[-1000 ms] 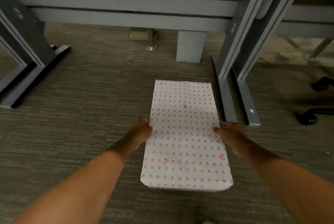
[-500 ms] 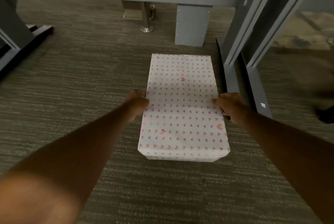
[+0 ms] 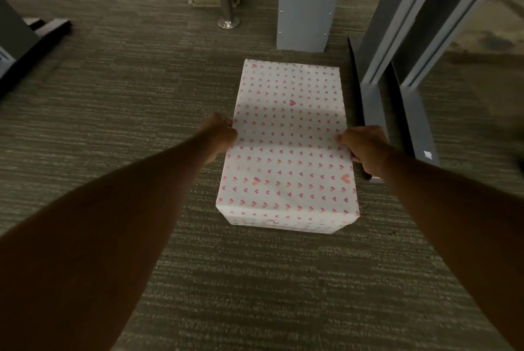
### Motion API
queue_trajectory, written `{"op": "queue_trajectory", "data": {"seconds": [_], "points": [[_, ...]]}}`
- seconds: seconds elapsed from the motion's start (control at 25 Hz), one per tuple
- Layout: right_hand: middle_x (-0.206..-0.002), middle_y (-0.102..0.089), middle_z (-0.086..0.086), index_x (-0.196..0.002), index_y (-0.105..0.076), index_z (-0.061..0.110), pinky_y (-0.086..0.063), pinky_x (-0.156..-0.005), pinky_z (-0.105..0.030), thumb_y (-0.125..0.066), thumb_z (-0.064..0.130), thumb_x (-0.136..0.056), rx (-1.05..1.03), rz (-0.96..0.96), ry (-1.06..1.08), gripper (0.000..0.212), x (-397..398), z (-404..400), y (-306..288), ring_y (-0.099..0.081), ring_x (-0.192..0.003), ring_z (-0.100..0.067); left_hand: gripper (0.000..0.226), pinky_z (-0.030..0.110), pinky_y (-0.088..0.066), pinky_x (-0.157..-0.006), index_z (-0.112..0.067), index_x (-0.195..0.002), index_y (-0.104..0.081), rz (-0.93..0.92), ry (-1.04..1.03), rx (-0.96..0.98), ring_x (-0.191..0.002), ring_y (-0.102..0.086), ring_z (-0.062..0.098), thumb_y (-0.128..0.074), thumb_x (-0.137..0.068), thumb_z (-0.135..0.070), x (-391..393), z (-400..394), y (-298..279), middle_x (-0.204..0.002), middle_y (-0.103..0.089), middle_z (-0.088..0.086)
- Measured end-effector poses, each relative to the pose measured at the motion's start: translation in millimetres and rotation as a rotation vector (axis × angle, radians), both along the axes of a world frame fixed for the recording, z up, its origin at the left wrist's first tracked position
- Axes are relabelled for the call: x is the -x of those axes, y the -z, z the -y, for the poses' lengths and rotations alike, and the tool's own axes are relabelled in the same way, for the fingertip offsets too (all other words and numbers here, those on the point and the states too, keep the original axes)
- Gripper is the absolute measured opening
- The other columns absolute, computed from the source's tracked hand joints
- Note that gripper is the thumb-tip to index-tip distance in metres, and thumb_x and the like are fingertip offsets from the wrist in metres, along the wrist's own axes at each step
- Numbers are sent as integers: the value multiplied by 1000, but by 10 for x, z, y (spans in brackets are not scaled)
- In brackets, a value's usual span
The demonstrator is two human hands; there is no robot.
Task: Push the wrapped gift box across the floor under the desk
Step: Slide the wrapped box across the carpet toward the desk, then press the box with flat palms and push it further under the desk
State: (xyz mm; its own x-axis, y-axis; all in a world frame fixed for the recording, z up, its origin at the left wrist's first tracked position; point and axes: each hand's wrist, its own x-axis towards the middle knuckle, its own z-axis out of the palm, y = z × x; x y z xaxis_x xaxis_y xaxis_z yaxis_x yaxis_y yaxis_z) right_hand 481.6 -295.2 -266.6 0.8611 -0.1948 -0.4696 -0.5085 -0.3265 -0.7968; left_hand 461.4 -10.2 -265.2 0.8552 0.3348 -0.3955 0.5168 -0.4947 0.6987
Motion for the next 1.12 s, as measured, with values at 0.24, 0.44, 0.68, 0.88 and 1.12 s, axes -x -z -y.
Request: {"op": "queue_trajectory", "data": {"seconds": [0.24, 0.44, 0.68, 0.88, 1.12], "points": [[-129, -64, -17, -131, -55, 6, -57, -97, -47, -72, 20, -90, 3, -38, -6, 46, -63, -23, 67, -67, -112, -35, 22, 27, -50, -62, -3, -107, -63, -25, -27, 26, -105, -62, 32, -51, -89, 2, -5, 7, 71, -106, -62, 13], [-121, -68, -16, -120, -63, 7, -59, -94, -47, -71, 22, -90, 65, -37, -20, 35, -92, 15, 151, -69, -104, -33, 32, 27, -51, -62, -5, -119, -63, -30, -19, 30, -94, -61, 27, -47, -91, -1, -20, 44, 153, -111, -62, 10], [-110, -73, -14, -92, -67, 15, -62, -78, -38, -72, 29, -89, 191, 22, -82, 16, -68, 19, 142, -70, -84, -23, 40, 29, -52, -65, -5, -129, -55, -75, 30, -55, -105, -64, 30, -57, -90, -11, -7, 71, 110, -121, -62, 15], [-134, -63, -12, -137, -53, 13, -56, -96, -47, -62, 58, -88, 601, 282, -384, 67, -6, -69, 89, -62, -121, -33, 71, 45, -51, -94, -14, -142, -38, 173, 284, -562, -126, -47, 34, -59, -85, -51, 34, 256, 50, -141, -46, 16], [-170, -11, -15, -161, -9, 13, -13, -125, -52, -51, 70, -86, 926, 500, -570, 103, -13, -177, -51, -10, -157, -34, 105, 49, -6, -120, -13, -156, -4, 340, 438, -822, -152, -5, 36, -45, -79, -73, 3, 352, -102, -164, -6, 18]]}}
